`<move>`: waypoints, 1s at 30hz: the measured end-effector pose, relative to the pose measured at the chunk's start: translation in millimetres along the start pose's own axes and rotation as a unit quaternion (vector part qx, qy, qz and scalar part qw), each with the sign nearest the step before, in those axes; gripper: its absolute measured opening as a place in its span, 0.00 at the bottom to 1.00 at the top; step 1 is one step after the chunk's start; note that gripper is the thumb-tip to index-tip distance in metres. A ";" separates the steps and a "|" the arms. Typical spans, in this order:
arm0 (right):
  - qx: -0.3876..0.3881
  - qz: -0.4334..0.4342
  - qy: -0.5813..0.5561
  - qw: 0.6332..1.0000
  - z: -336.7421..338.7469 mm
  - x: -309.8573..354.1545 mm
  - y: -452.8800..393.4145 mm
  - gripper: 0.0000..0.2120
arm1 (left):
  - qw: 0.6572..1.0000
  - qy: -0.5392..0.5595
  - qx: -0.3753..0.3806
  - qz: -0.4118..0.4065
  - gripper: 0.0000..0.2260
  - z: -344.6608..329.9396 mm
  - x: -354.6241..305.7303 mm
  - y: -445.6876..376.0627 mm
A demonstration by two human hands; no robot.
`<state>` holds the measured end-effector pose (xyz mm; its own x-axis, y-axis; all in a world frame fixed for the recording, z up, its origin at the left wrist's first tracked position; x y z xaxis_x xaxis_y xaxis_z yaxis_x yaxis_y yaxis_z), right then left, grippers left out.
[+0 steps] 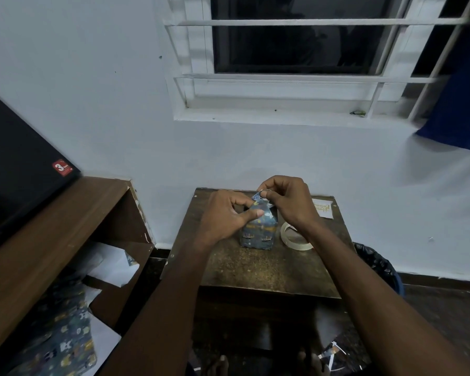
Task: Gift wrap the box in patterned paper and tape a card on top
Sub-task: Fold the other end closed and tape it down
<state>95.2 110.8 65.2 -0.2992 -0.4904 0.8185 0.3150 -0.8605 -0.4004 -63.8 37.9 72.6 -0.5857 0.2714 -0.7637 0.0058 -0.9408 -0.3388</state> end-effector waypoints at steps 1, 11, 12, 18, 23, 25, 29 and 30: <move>0.000 0.003 0.002 1.000 0.6 0.0 0.0 0.06 | 1.000 -0.001 -0.001 0.009 0.05 -0.3 -0.5 0.1; 0.004 0.007 -0.019 1.000 -1.9 2.3 0.4 0.06 | 0.998 0.010 -0.014 0.055 0.13 0.0 2.5 -0.8; 0.003 0.005 -0.023 1.000 -1.7 2.5 0.6 0.07 | 0.998 0.006 -0.015 0.059 0.13 -0.4 3.3 -1.1; 0.018 -0.003 -0.050 0.999 -0.1 5.3 2.0 0.06 | 0.997 0.011 -0.011 0.082 0.15 -0.9 8.0 -5.3; 0.036 -0.008 -0.075 0.996 2.4 9.7 4.8 0.05 | 0.997 -0.024 -0.015 0.071 0.16 -1.3 15.8 -11.2; 0.038 -0.010 -0.077 0.996 1.8 9.6 4.7 0.05 | 0.997 -0.003 -0.008 0.078 0.16 -3.2 21.2 -14.1; 0.035 -0.018 -0.067 0.997 0.0 4.7 3.0 0.07 | 0.980 0.117 0.022 0.161 0.24 -12.8 38.6 -15.3; 0.035 -0.019 -0.061 0.997 -0.3 3.8 2.8 0.07 | 0.968 0.160 0.028 0.189 0.26 -15.6 42.1 -14.2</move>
<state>94.7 106.5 67.1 -0.2013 -0.4344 0.8780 0.3684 -0.8641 -0.3430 -75.9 65.8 36.7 -0.2689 -0.0533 -0.9617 0.1215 -0.9924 0.0210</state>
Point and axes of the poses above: each hand's wrist, its own y-axis away from the middle knuckle, its own z-axis out of the back of the hand, x = y × z, the point moved 7 cm from there along -y, towards the middle knuckle, and after that the axes turned 5 degrees about z, right-handed, at the moved point
